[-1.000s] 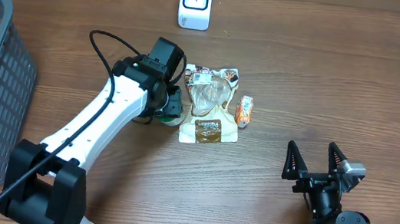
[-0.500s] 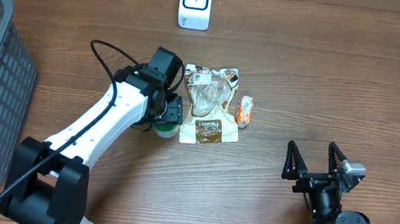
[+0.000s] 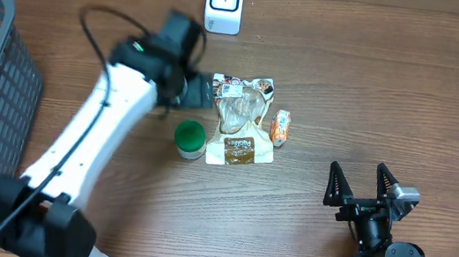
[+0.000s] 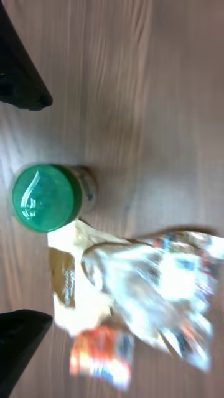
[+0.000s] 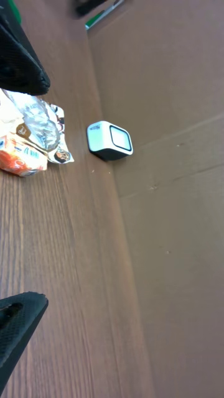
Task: Scan the item barcode
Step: 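Carry the green-lidded jar with the left gripper and set it left of the bag, then move the left gripper into the basket and grasp the mint-green packet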
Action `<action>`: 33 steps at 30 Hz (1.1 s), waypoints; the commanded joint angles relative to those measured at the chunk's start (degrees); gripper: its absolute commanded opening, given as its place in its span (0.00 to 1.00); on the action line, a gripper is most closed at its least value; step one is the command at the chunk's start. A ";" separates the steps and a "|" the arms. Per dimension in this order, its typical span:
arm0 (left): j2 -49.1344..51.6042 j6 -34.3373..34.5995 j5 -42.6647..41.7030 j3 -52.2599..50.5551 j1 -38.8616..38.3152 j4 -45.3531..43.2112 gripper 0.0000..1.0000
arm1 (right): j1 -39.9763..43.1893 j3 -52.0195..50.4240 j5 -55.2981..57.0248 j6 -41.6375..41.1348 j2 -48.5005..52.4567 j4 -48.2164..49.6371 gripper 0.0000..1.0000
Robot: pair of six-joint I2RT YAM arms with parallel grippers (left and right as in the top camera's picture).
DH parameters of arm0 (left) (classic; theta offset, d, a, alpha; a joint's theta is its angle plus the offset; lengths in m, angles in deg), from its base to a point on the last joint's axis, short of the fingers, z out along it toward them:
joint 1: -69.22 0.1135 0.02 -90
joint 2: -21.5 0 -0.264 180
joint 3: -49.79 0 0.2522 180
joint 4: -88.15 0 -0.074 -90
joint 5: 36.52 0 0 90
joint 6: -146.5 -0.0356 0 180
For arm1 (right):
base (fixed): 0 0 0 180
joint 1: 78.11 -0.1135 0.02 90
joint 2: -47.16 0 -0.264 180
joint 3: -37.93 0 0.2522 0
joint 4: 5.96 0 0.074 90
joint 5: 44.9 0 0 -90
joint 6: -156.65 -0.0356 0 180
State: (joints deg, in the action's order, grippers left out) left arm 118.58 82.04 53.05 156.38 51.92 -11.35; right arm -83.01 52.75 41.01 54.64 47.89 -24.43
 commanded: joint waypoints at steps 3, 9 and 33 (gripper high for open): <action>-2.51 -3.10 4.17 22.36 7.04 11.37 0.91 | -0.28 -0.61 0.17 -0.37 -0.57 0.24 1.00; -2.56 -3.04 12.00 40.96 20.17 23.52 0.94 | -0.28 -0.61 0.17 -0.37 -0.57 0.26 1.00; 0.13 0.15 13.97 11.87 58.73 11.10 0.82 | -0.28 -0.61 0.17 -0.35 -0.57 0.24 1.00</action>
State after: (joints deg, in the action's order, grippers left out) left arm 118.52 81.65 66.19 173.19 109.85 2.44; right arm -83.01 52.75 41.01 54.64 47.89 -24.41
